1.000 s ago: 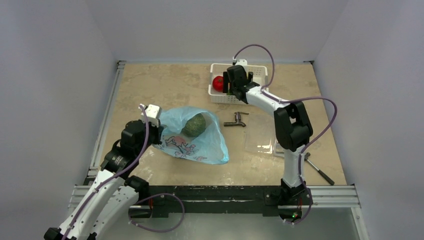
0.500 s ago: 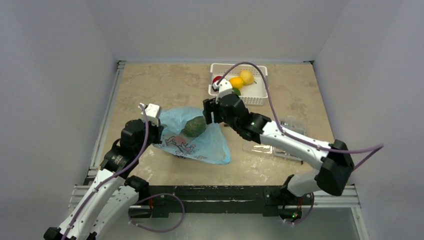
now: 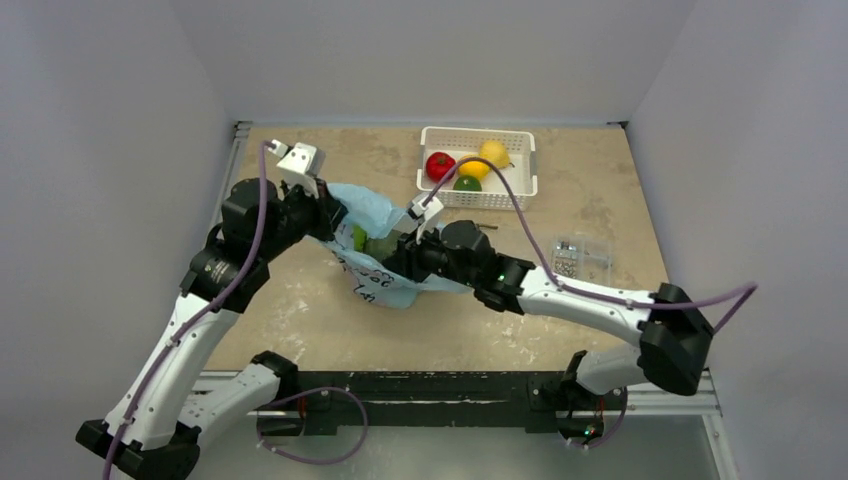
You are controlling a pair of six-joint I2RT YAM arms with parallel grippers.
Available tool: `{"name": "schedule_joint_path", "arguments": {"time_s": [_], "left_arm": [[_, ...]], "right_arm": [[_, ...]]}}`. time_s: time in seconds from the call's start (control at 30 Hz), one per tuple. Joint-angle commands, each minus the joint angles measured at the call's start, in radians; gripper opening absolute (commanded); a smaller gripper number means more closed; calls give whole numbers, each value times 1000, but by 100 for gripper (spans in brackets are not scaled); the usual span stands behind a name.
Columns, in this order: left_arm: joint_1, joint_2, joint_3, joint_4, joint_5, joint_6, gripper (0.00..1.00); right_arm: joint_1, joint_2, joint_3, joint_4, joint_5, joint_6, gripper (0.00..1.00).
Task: Take the fake fruits out of the plastic bag
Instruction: Adjust the plastic bag at the center of the board.
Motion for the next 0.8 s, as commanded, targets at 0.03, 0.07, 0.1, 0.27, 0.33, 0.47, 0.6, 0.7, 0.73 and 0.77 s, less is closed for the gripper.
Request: {"name": "schedule_joint_path", "arguments": {"time_s": [0.03,0.07,0.1,0.27,0.33,0.47,0.6,0.7,0.73,0.77], "left_arm": [[-48,9,44,8,267,-121,0],[-48,-20,1,-4,257,-102,0],[-48,-50,-57,-31,211,-79,0],[-47,-171,-248,-171,-173,-34,0],[-48,-200,-305,-150,-186,-29,0],[-46,-214,-331,-184,-343,-113,0],[-47,-333,-414,-166,-427,-269,0],[-46,-386,-446,-216,-455,-381,0],[-46,-380,-436,-258,-477,-422,0],[-47,-364,-424,-314,-499,-466,0]], "right_arm": [[-1,115,-39,137,-16,103,35],[0,129,-40,135,15,100,34],[1,142,-41,134,33,98,34],[6,162,-64,162,73,65,36],[25,173,-57,172,71,27,37],[64,218,-7,174,62,-20,38],[93,266,48,177,22,-41,41],[118,314,74,214,-33,-44,43],[127,333,87,217,-59,-44,43],[138,353,93,221,-89,-49,43]]}}
